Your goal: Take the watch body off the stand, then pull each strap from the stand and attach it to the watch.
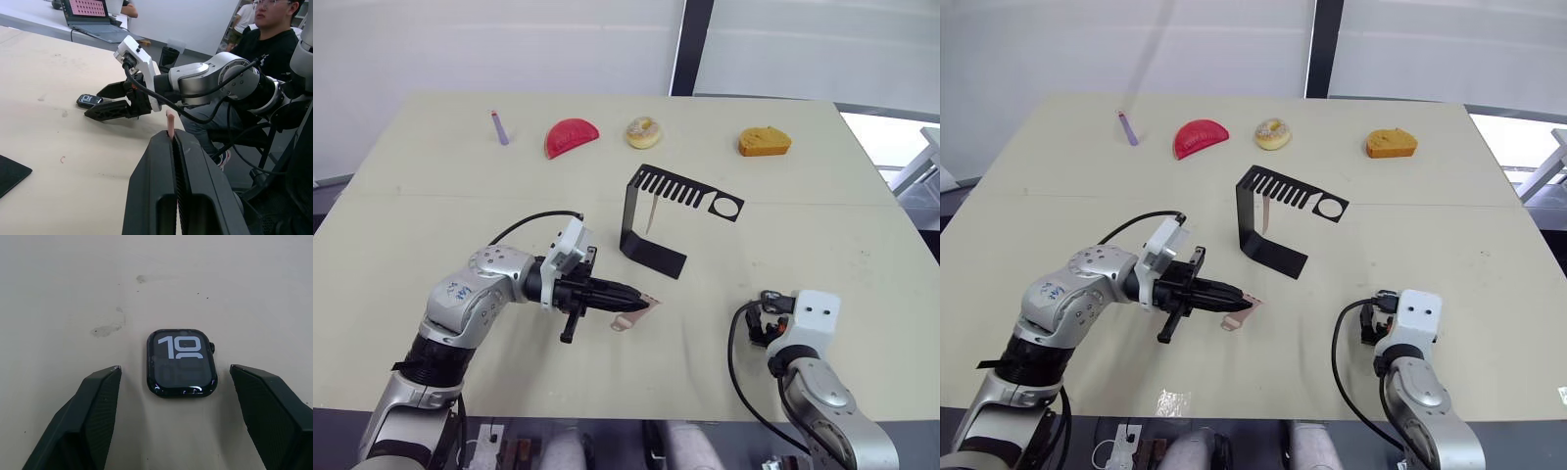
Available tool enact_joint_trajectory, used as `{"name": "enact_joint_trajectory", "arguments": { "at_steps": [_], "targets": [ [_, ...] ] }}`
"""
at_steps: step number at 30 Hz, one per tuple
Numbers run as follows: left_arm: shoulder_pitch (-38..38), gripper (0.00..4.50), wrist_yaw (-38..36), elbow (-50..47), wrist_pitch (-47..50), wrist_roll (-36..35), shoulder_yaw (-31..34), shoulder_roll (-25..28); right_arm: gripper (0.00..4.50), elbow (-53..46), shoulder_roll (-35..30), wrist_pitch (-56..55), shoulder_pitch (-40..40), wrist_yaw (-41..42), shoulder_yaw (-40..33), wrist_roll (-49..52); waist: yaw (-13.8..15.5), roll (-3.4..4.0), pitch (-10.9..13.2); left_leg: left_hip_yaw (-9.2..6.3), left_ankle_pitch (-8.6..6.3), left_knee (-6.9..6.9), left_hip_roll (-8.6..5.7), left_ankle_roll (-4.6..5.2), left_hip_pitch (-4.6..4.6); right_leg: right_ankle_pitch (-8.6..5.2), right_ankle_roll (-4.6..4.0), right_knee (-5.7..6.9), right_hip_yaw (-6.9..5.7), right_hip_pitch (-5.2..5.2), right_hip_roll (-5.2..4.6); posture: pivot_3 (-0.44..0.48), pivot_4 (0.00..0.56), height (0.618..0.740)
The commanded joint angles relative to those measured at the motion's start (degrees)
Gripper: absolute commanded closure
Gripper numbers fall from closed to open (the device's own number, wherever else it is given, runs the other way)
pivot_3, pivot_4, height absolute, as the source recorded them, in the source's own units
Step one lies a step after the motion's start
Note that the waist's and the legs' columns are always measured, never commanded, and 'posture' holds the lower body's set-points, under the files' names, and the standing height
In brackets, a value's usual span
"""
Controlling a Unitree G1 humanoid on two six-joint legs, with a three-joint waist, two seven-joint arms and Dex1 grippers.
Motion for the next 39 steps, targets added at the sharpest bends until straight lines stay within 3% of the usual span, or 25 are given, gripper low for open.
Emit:
{"name": "enact_joint_trajectory", "arguments": {
  "at_steps": [1, 22, 25, 28, 35, 39],
  "targets": [
    [-0.28, 4.50, 0.01, -2.12, -0.38, -1.42, 1.81, -0.18, 0.66, 0.26, 0.84, 0.90, -0.31, 0.14, -1.47, -1.31, -0.04, 0.00, 0.00, 0.00, 0.00, 0.00, 0.00, 0.00, 0.00, 0.00, 0.00, 0.01, 0.00, 0.00, 0.00, 0.000, 0.150, 0.737],
    [-0.42, 4.50, 0.45, -2.29, -0.27, -1.39, 1.78, -0.29, 0.66, 1.42, 3.21, 1.72, -2.06, 1.38, -2.26, -3.09, -0.25, 0.00, -0.01, 0.01, 0.00, 0.03, -0.01, 0.00, 0.02, 0.00, 0.00, 0.07, 0.00, 0.00, 0.00, 0.000, 0.150, 0.737],
    [-0.40, 4.50, 0.55, -2.29, -0.35, -1.35, 1.77, -0.37, 1.42, 1.30, 3.29, 1.49, -2.30, 1.69, -2.46, -3.21, -0.23, 0.00, -0.01, 0.01, 0.00, 0.03, -0.01, 0.00, 0.02, 0.00, 0.00, 0.08, 0.00, 0.00, 0.00, 0.000, 0.150, 0.737],
    [-0.23, 4.50, 0.63, -2.36, -0.43, -1.40, 1.94, -0.24, 2.96, -0.23, 2.77, 2.36, -2.44, 2.23, -3.24, -2.89, -0.19, 0.00, -0.01, 0.00, 0.00, 0.03, -0.01, 0.00, 0.02, 0.00, 0.00, 0.09, 0.00, 0.00, 0.00, 0.000, 0.150, 0.737],
    [0.16, 4.50, 0.88, -2.68, -0.66, -1.23, 3.26, 0.55, 3.01, -6.48, -3.61, 9.84, -5.29, 9.76, -9.39, 3.66, -0.16, 0.02, 0.01, 0.02, 0.00, 0.04, -0.03, 0.00, 0.01, 0.00, 0.00, 0.11, 0.01, -0.01, 0.00, 0.000, 0.150, 0.737],
    [0.46, 4.50, -0.95, -1.66, -6.28, 2.63, 3.70, 2.81, 3.01, -8.08, -15.24, 21.64, -8.16, 24.29, -16.04, 19.39, -0.33, 0.03, 0.01, 0.04, 0.00, 0.06, -0.04, 0.01, 0.05, 0.00, 0.00, 0.20, 0.03, -0.03, 0.01, 0.000, 0.150, 0.737]
  ]
}}
